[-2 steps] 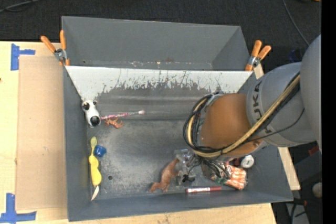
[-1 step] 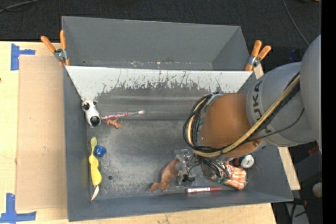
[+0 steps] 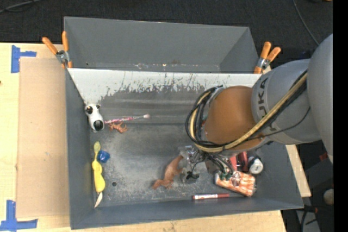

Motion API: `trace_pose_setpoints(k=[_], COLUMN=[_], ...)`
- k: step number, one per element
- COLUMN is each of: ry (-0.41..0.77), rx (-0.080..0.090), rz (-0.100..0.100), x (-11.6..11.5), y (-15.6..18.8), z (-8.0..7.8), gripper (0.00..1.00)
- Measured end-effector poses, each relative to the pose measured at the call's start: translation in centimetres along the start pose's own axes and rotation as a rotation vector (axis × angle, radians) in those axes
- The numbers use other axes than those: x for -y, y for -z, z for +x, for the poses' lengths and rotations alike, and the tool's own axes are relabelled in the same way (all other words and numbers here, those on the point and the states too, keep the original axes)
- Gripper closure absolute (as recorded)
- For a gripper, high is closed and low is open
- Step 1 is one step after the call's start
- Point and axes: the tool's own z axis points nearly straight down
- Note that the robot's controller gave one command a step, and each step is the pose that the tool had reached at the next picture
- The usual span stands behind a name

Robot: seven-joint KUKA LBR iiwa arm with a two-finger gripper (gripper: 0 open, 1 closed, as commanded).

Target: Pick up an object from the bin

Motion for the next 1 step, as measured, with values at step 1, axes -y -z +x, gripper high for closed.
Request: trace_pose_setpoints(k=[1], ry=[0.218], rx=[-0.002], rz=[0.000], x=[-3.14], y=[-0.01], z=[1.53], gripper=[1.00])
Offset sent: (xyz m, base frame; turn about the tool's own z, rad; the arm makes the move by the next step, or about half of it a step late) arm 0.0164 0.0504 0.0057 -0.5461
